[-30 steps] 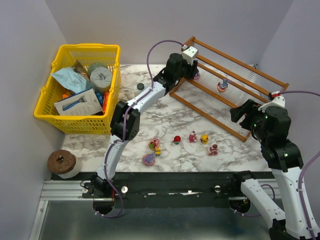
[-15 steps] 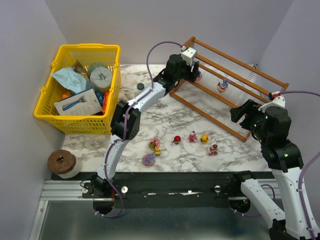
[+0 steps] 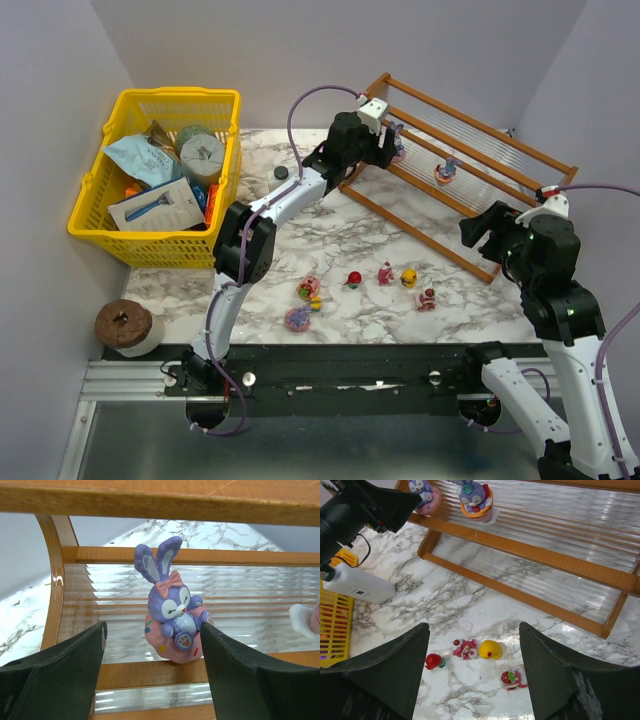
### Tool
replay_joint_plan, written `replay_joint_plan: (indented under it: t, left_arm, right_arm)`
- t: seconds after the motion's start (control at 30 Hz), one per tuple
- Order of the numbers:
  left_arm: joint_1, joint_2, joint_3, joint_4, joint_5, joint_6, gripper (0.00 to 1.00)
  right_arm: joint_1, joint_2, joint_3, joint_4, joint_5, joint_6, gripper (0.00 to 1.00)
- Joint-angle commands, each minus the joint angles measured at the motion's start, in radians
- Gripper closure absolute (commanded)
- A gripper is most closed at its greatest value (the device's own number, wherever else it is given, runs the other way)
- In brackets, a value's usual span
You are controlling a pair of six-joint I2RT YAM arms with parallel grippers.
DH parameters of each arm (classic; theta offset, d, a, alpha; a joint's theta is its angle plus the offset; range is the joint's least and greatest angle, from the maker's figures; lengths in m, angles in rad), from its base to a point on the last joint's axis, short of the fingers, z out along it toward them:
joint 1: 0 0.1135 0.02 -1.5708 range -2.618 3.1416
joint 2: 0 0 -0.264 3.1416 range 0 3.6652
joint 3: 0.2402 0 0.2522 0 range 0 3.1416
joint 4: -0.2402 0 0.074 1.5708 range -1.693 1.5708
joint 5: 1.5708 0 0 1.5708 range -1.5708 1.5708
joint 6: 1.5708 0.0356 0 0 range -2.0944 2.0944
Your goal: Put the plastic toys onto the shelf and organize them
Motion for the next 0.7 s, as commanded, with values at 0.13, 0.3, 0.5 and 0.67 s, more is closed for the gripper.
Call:
replay_joint_plan:
  t: [0.13,0.3,0.5,0.67]
  left_arm:
    - [0.003,-0.044,-0.009,0.011,-0.016,0.013,0.29]
    - [0.003,-0.042,-0.012,-0.003,-0.030,0.025,0.30]
    - [0.007,-0.038,-0.007,-0.027,-0.077,0.051,0.35]
    - [0.010,-0.035,0.002,-0.044,-0.122,0.065,0.37]
  right_arm:
    - [0.006,-0.016,-0.023,-0.005,0.007,0.007,0.20]
    - [0.006,-0.015,-0.022,-0.005,0.007,0.007,0.20]
    - [0.006,-0.015,-0.025,-0.005,0.004,0.007,0.20]
    - [0.006,-0.013,-0.026,-0.003,0.002,0.005,0.20]
